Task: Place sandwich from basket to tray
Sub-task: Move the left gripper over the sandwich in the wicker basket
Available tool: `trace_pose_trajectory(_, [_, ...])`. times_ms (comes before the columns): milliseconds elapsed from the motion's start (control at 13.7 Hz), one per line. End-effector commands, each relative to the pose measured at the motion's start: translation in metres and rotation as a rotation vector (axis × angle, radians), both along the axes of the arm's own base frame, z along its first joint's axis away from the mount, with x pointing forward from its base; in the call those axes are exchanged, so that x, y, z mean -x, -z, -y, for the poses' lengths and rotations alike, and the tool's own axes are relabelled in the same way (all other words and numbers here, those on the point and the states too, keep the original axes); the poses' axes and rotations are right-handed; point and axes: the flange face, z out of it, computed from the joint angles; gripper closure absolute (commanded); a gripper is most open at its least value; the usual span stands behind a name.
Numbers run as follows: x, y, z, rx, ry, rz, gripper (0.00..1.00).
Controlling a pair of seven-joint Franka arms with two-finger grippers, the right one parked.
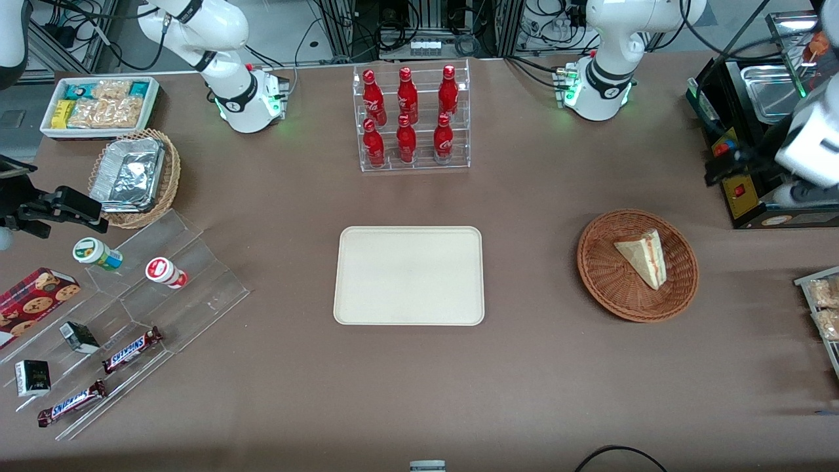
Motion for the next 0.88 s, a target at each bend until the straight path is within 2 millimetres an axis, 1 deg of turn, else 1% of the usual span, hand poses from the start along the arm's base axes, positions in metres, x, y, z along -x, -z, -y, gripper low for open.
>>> trace_pose_trajectory(0, [0.008, 0.045, -0.007, -0.017, -0.111, -0.015, 0.0])
trace_pose_trajectory(146, [0.016, 0.071, -0.009, -0.021, -0.188, 0.006, 0.0])
trace_pose_trajectory(292, [0.03, 0.102, -0.008, -0.02, -0.258, 0.027, 0.0])
trace_pose_trajectory(438, [0.037, 0.132, -0.008, 0.015, -0.314, 0.028, 0.0])
trace_pose_trajectory(584, [0.045, 0.161, -0.025, 0.028, -0.372, 0.054, 0.0])
trace_pose_trajectory(657, [0.046, 0.171, -0.031, 0.038, -0.395, 0.061, 0.0])
trace_pose_trajectory(803, [0.049, 0.191, -0.033, 0.047, -0.409, 0.085, 0.0])
